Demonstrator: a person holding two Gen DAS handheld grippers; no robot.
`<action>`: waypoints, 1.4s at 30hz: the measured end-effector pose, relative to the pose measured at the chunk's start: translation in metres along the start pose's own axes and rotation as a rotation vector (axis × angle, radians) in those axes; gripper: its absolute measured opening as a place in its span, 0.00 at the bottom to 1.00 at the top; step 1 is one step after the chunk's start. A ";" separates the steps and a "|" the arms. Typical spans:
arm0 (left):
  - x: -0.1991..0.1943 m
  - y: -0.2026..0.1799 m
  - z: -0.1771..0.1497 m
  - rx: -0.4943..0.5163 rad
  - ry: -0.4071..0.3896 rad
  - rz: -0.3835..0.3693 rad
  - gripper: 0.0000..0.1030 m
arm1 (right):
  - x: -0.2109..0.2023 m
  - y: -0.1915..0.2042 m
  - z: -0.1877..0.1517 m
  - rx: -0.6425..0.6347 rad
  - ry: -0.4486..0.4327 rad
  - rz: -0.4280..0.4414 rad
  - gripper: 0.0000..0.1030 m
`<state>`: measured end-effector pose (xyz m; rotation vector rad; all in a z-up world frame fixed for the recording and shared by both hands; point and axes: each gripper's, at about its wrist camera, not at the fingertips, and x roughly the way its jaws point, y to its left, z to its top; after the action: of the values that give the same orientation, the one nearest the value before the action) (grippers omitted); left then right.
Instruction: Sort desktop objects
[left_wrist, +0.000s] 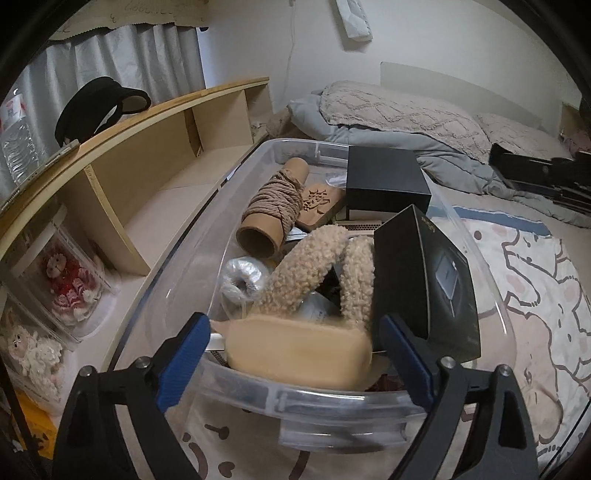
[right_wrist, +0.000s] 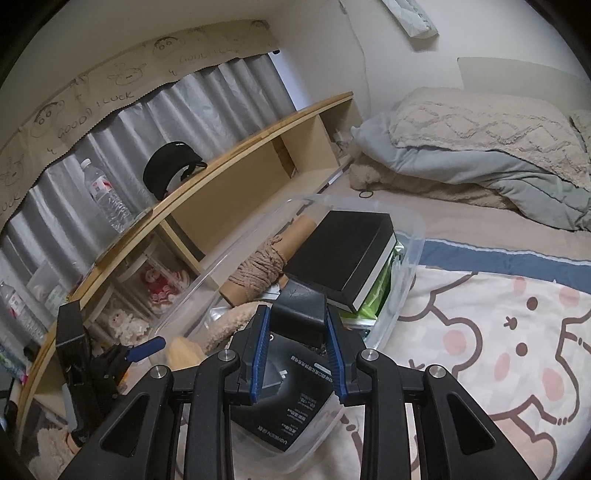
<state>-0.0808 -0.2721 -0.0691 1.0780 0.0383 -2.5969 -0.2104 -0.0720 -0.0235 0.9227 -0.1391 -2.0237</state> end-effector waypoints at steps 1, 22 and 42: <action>-0.001 -0.001 0.000 0.006 -0.004 0.002 0.94 | 0.002 0.000 0.000 0.001 0.003 0.000 0.29; -0.012 0.003 -0.002 -0.051 -0.024 -0.043 0.95 | 0.060 -0.017 -0.008 0.071 0.152 -0.016 0.29; -0.021 -0.003 0.005 -0.067 -0.059 -0.073 0.96 | 0.043 -0.008 0.005 0.064 0.076 0.015 0.82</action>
<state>-0.0712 -0.2635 -0.0508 0.9940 0.1522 -2.6708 -0.2329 -0.1012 -0.0472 1.0338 -0.1692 -1.9768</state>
